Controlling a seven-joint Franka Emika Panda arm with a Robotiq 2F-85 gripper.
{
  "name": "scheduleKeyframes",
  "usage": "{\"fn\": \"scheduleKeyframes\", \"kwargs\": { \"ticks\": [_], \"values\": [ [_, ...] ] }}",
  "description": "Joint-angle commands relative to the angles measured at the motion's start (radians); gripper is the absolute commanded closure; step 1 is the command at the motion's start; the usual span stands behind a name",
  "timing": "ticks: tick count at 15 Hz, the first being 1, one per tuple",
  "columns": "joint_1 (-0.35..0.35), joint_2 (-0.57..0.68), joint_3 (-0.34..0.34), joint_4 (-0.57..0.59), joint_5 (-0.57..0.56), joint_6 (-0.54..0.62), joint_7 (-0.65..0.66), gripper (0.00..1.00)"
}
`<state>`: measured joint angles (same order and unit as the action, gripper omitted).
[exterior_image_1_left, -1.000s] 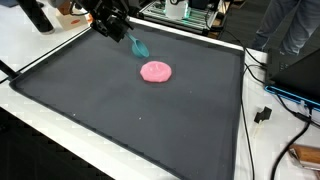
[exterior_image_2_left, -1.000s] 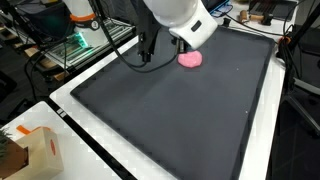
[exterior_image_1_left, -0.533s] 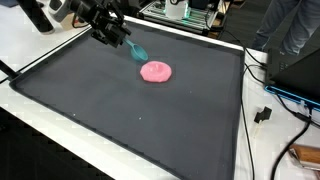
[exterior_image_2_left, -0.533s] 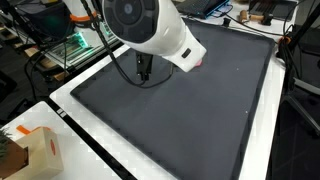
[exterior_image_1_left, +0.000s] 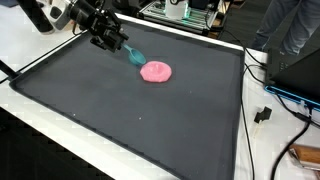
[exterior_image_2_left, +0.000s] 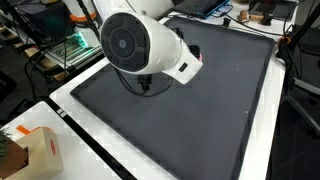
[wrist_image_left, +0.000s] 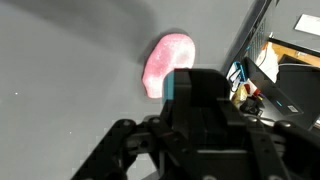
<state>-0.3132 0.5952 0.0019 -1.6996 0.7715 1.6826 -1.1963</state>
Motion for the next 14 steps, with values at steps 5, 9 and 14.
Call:
{"fn": "scheduleKeyframes", "kwargs": {
  "ticks": [5, 9, 14],
  "values": [
    [-0.007, 0.052, -0.004, 0.043, 0.025, -0.025, -0.022, 0.75],
    [-0.004, 0.058, -0.004, 0.049, 0.021, -0.021, -0.012, 0.75],
    [0.001, 0.058, -0.009, 0.051, 0.018, -0.012, 0.006, 0.75]
  ]
}}
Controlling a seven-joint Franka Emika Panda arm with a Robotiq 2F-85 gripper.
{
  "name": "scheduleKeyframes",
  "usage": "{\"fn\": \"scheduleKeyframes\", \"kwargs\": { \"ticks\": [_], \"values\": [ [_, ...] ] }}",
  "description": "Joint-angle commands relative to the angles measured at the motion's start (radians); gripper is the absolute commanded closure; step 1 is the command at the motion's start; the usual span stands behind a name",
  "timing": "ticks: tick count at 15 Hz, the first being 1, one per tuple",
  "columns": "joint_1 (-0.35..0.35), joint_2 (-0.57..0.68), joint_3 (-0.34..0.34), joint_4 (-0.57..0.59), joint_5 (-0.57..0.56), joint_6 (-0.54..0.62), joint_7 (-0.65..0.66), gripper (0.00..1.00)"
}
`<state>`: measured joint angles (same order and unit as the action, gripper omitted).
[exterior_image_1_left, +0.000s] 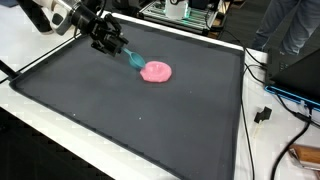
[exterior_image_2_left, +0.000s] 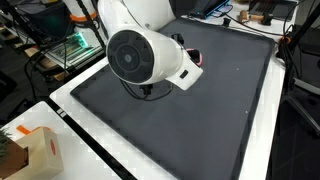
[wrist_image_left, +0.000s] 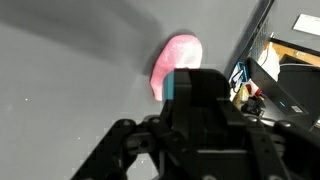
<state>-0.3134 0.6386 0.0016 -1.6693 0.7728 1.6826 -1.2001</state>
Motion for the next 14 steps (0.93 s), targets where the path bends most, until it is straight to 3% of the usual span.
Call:
{"fn": "scheduleKeyframes", "kwargs": {
  "ticks": [1, 14],
  "values": [
    [0.002, 0.013, -0.009, 0.021, 0.016, -0.01, 0.014, 0.75],
    [0.06, -0.045, -0.018, 0.024, -0.027, 0.044, 0.155, 0.75]
  ]
}}
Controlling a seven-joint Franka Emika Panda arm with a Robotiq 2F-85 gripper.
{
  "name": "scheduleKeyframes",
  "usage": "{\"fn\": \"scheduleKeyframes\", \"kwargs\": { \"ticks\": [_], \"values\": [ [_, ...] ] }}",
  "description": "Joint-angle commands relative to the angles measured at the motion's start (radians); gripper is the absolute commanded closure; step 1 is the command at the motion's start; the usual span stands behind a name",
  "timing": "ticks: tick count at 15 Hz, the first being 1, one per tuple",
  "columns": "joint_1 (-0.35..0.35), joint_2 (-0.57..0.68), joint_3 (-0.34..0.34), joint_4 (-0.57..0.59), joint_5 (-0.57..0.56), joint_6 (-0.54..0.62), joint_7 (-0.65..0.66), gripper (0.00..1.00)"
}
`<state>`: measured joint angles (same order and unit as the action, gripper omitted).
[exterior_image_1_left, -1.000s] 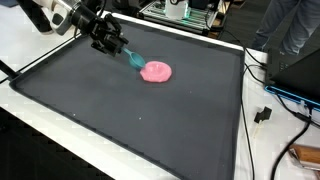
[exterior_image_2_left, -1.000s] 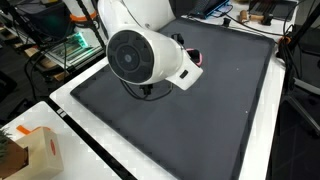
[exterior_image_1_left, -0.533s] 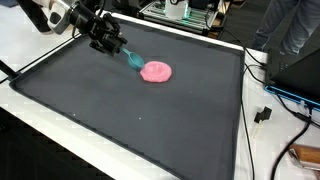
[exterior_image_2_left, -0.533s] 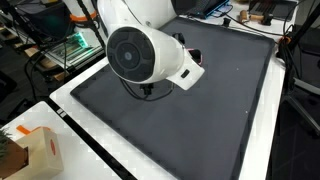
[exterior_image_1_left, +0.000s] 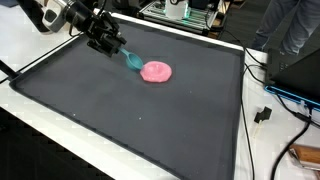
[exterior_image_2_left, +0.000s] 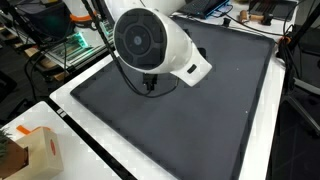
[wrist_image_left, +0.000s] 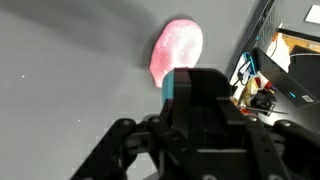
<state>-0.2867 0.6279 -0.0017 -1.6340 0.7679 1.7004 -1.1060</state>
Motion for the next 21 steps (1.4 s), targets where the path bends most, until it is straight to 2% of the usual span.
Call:
{"fn": "scheduleKeyframes", "kwargs": {
  "ticks": [1, 4, 9, 21],
  "values": [
    [0.045, -0.046, -0.014, -0.014, -0.03, 0.028, 0.098, 0.75],
    [0.096, -0.092, -0.016, -0.032, -0.071, 0.076, 0.227, 0.75],
    [0.187, -0.168, -0.006, -0.059, -0.241, 0.173, 0.469, 0.75],
    [0.43, -0.294, 0.008, -0.189, -0.88, 0.382, 1.106, 0.75]
  ]
}}
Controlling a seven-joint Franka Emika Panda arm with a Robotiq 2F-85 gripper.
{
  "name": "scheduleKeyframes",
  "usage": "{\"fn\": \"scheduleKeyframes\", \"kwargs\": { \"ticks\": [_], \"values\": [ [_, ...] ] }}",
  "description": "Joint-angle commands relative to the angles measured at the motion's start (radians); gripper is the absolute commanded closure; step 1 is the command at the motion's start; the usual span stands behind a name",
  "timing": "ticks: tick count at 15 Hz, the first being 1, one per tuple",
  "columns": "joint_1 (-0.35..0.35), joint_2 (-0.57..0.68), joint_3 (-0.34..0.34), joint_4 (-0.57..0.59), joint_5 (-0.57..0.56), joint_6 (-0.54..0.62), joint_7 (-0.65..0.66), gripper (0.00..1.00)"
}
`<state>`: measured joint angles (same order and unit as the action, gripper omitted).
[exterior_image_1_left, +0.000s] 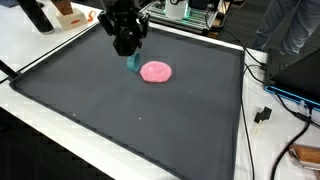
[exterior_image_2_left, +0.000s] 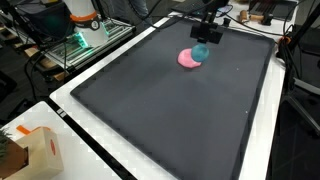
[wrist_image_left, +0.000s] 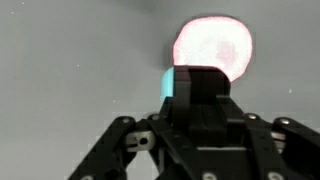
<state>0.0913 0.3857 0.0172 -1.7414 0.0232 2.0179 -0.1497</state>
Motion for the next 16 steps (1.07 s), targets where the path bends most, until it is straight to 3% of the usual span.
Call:
{"fn": "scheduleKeyframes", "kwargs": {
  "ticks": [1, 7, 11, 16],
  "values": [
    [0.071, -0.053, -0.013, -0.092, -0.188, 0.082, 0.214, 0.75],
    [0.172, -0.031, -0.046, -0.117, -0.492, 0.125, 0.636, 0.75],
    [0.223, -0.006, -0.065, -0.109, -0.646, 0.068, 0.879, 0.75],
    [0.239, 0.038, -0.043, -0.084, -0.756, -0.049, 1.059, 0.75]
  ]
}}
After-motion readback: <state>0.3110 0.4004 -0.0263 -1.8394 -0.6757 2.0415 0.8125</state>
